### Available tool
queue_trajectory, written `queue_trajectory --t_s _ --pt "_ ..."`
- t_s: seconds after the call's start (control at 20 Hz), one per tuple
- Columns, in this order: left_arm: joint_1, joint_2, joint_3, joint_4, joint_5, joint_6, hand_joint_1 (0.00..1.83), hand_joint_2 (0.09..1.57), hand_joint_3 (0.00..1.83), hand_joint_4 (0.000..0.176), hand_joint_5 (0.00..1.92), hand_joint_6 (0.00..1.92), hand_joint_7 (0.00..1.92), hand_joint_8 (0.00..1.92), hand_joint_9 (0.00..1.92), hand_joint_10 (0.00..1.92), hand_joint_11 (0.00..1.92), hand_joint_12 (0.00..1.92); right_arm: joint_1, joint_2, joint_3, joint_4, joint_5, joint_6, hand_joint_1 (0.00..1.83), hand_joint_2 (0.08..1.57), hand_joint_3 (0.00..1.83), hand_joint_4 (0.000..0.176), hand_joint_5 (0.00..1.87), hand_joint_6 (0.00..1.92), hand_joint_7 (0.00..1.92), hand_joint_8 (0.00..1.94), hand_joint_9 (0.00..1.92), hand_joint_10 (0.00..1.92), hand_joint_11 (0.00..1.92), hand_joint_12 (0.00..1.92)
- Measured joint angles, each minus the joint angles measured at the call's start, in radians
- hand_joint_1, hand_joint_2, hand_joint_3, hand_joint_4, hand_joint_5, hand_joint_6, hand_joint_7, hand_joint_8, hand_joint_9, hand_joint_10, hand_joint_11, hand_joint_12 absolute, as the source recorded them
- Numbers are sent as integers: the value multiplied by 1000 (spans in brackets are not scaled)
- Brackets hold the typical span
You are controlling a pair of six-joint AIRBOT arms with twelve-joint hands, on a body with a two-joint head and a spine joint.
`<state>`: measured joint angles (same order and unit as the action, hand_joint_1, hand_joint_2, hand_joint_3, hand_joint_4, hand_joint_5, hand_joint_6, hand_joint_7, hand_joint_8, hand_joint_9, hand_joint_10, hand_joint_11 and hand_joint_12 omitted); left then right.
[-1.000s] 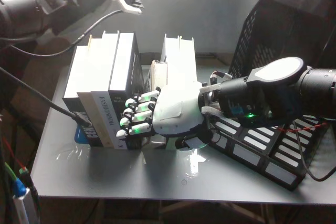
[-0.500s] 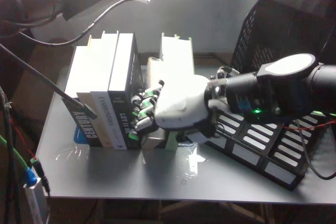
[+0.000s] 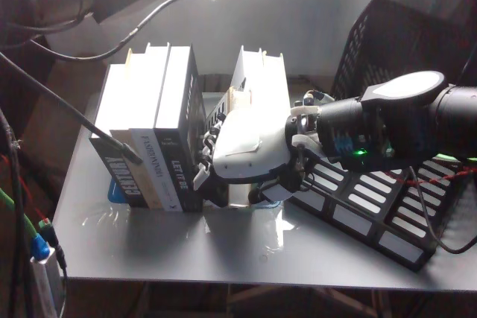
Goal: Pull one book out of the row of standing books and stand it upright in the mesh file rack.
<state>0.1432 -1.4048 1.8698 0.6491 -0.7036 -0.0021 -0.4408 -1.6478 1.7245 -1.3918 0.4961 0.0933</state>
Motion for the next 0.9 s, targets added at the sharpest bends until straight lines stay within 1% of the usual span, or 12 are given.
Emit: queue_trajectory --t_s 0.05,0.1,0.2,0.25,0.3,0.4,0.6,0.65,0.7,0.8,0.9 --pt "0 0 0 0 -1 0 0 1571 181 0 3 558 10 736 0 1100 0 1920 0 0 1 0 1 0 1373 1136 1 0 770 1214 985 916 945 1264 727 1577" --pt "0 0 0 0 -2 -1 0 1571 181 0 3 558 10 736 0 1100 0 1920 0 0 1 0 1 0 1369 1147 3 0 742 1253 955 966 937 1279 711 1600" --pt "0 0 0 0 -3 -3 0 1571 181 0 4 558 11 735 0 1100 0 1920 0 0 1 0 0 0 1372 1143 0 0 750 1242 959 955 954 1260 726 1595" --pt "0 0 0 0 -3 -3 0 1571 181 0 4 558 11 735 0 1100 0 1920 0 0 1 0 0 0 1372 1142 0 0 767 1213 948 964 959 1275 743 1623" --pt "0 0 0 0 -5 -3 0 1571 181 0 4 558 11 735 0 1100 0 1920 0 0 1 0 0 0 1366 1158 5 0 731 1264 920 1017 915 1332 693 1649" --pt "0 0 0 -1 -5 -3 0 1571 181 0 4 557 11 734 0 1100 0 1920 0 0 1 0 0 0 1365 1164 1 0 712 1301 916 1014 913 1322 686 1641" --pt "0 0 0 -1 -6 -3 0 1571 181 0 4 557 11 734 0 1100 0 1920 0 0 1 -3 0 0 1371 1145 0 0 769 1221 953 958 935 1291 732 1630" --pt "0 0 0 -1 -6 -3 0 1571 181 0 4 557 12 733 0 1100 0 1920 0 0 1 -3 0 0 1370 1147 0 0 756 1245 941 966 939 1283 717 1613" --pt "0 0 0 -1 -6 -3 0 1571 181 0 4 557 12 733 0 1100 0 1920 0 0 1 -3 0 0 1370 1147 0 0 760 1224 936 979 948 1284 765 1608" --pt "0 0 0 -1 -7 -4 0 1571 181 0 4 556 12 733 0 1100 0 1920 0 0 1 -3 0 0 1374 1139 0 0 780 1184 949 958 965 1272 783 1606" --pt "0 0 0 -1 -7 -4 0 1571 181 0 4 556 12 732 0 1100 0 1920 0 0 0 -4 0 0 1370 1151 2 0 739 1240 924 1001 950 1290 771 1609"
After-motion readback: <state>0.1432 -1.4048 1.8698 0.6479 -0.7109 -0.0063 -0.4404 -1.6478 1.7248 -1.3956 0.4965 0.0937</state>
